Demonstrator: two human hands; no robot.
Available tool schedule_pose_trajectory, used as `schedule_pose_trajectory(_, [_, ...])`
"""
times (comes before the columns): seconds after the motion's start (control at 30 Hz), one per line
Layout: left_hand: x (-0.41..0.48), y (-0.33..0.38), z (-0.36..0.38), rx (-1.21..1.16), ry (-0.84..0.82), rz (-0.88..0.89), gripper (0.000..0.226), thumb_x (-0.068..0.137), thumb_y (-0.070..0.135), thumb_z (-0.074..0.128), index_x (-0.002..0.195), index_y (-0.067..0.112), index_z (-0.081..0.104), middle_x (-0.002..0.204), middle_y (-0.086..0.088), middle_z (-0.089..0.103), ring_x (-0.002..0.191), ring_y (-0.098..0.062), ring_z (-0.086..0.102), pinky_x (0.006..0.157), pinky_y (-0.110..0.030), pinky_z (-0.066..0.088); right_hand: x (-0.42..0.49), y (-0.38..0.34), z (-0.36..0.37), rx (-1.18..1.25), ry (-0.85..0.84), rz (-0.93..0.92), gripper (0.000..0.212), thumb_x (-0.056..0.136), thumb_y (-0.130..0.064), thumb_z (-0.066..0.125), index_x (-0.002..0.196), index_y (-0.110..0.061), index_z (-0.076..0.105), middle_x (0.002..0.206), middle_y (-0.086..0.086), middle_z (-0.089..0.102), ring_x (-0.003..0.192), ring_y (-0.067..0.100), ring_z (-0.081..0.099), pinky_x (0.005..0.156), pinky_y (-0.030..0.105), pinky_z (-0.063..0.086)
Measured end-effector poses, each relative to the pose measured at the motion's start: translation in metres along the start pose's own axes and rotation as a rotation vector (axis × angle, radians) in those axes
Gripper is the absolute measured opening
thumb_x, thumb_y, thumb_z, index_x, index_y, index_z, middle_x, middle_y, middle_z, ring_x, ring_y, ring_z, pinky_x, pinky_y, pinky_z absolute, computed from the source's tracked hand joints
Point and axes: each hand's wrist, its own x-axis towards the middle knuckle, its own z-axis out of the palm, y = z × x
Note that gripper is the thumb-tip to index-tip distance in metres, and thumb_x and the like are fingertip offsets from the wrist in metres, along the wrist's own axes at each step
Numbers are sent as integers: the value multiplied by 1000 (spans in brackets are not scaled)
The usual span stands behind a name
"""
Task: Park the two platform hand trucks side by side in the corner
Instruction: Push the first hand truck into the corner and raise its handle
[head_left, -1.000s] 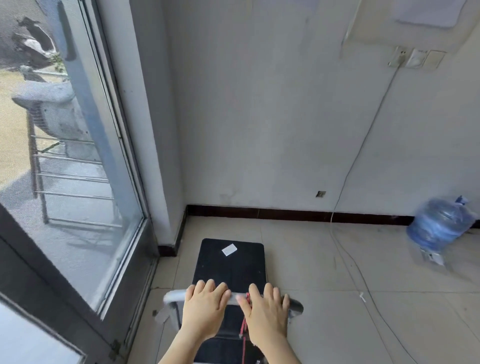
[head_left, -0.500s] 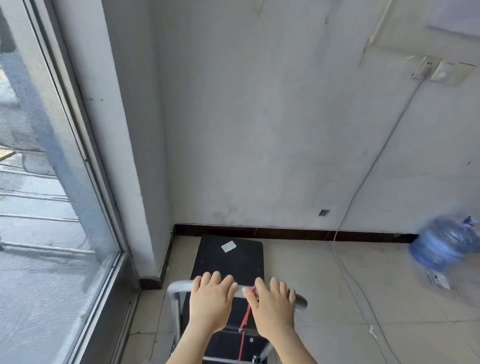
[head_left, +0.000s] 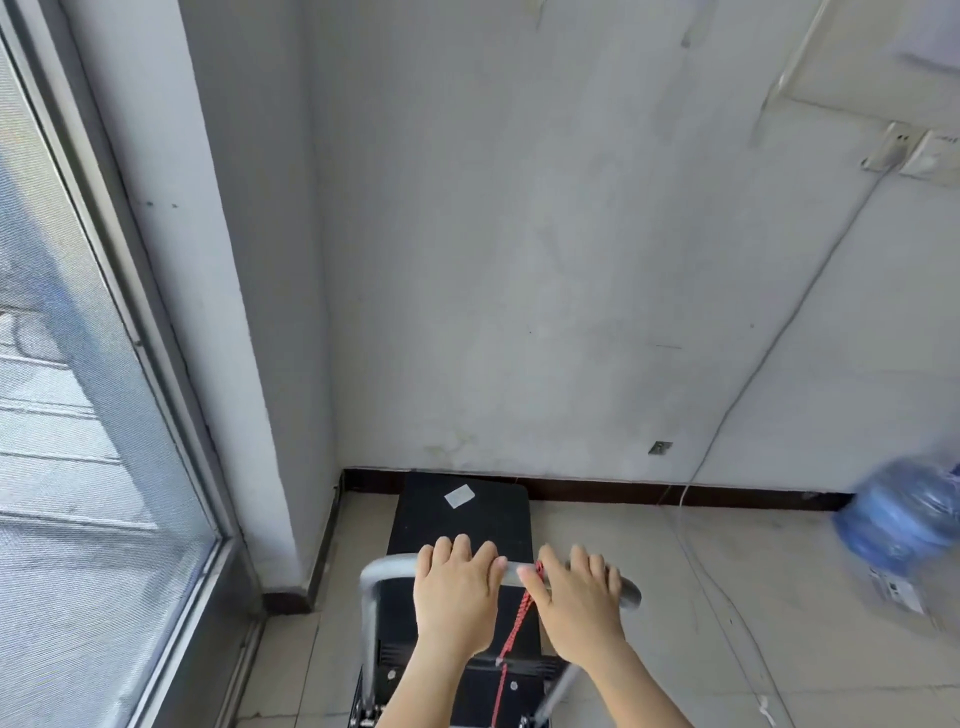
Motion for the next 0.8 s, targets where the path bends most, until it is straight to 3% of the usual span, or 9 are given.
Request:
schedule_pose_trajectory(0.3, [12, 15, 5, -29, -198, 36, 36, 83, 34, 31, 67, 24, 63, 64, 3, 56, 57, -22, 54, 61, -38, 54, 14, 17, -3, -15, -44, -2, 127, 43, -70, -46, 126, -27, 39, 123, 5, 49, 114, 28, 41, 104, 41, 27])
schedule_pose_trajectory(0.37, [12, 17, 1, -47, -264, 52, 35, 92, 32, 30, 87, 22, 63, 84, 0, 58, 77, -26, 57, 80, -44, 51, 14, 18, -6, -37, -65, -2, 129, 40, -69, -47, 126, -26, 39, 122, 5, 49, 113, 27, 41, 103, 41, 27])
schedule_pose_trajectory(0.4, [15, 17, 1, -43, -300, 40, 33, 99, 33, 27, 104, 22, 58, 101, -1, 56, 94, -27, 54, 95, -43, 43, 14, 18, -8, -53, -74, 0, 131, 38, -69, -48, 125, -26, 39, 122, 5, 48, 113, 26, 42, 102, 41, 27])
schedule_pose_trajectory(0.47, [18, 19, -2, 17, -419, 23, 33, 103, 35, 25, 124, 21, 46, 123, -2, 48, 115, -28, 44, 106, -39, 27, 13, 16, -13, -77, -123, 19, 127, 40, -69, -46, 125, -26, 38, 123, 6, 47, 115, 25, 41, 104, 43, 26])
schedule_pose_trajectory(0.53, [17, 22, -7, 75, -504, 24, 34, 100, 30, 35, 131, 19, 42, 131, -5, 46, 122, -30, 40, 111, -42, 22, 8, 10, -21, -99, -221, 43, 100, 66, -71, -26, 132, -25, 34, 131, 9, 43, 123, 28, 37, 108, 48, 23])
schedule_pose_trajectory(0.6, [16, 26, -20, 124, -551, 21, 43, 93, 25, 50, 134, 17, 41, 133, -8, 47, 126, -30, 39, 114, -46, 19, 1, 4, -31, -159, -313, 65, 63, 93, -57, 7, 141, -22, 28, 141, 13, 38, 132, 31, 32, 111, 56, 17])
schedule_pose_trajectory(0.7, [16, 32, -49, 173, -515, 25, 45, 88, 22, 57, 131, 15, 46, 132, -7, 49, 125, -29, 42, 107, -43, 29, -14, -1, -54, -149, -292, 60, 55, 97, -47, 21, 144, -19, 28, 144, 13, 39, 134, 32, 32, 112, 56, 19])
schedule_pose_trajectory(0.8, [22, 38, -91, 127, -443, 1, 32, 98, 32, 44, 123, 15, 55, 126, -6, 56, 117, -25, 50, 92, -35, 39, -26, -9, -87, -89, -223, 37, 52, 98, -45, 26, 140, -16, 33, 140, 12, 44, 129, 31, 40, 103, 47, 34])
